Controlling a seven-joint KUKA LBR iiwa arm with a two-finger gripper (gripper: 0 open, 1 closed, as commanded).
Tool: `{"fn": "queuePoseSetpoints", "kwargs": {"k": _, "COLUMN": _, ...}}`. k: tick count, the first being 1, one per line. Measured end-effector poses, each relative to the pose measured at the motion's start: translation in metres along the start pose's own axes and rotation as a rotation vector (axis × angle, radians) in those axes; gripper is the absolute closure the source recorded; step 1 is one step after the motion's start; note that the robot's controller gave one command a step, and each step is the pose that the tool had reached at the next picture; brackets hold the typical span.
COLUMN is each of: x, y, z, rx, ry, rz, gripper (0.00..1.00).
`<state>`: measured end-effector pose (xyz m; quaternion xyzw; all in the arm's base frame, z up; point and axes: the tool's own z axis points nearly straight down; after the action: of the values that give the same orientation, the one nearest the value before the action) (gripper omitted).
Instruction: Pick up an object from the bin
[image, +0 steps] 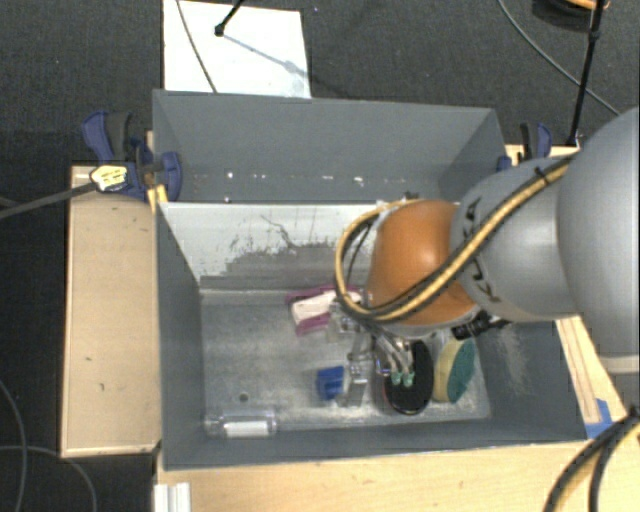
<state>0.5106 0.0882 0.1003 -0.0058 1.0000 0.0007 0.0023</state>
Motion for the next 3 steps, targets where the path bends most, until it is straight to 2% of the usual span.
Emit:
{"fn": "queuePoseSetpoints", "kwargs": {"k": 1, "x": 0.0118, "y": -0.0008, "z": 0.0316, "rx": 0.001, "ry": 0.007, "rz": -0.042, "gripper": 0.0}}
{"fn": "queuePoseSetpoints", "kwargs": {"k": 2, "x": 0.0114, "y": -0.0007, "z": 0.0315, "rx": 0.001, "ry": 0.006, "rz": -0.038, "gripper": 0.0}}
{"fn": "queuePoseSetpoints", "kwargs": {"k": 3, "x": 0.0116, "y": -0.0006, "z": 0.0311, "rx": 0.0, "ry": 0.006, "rz": -0.036, "gripper": 1.0}}
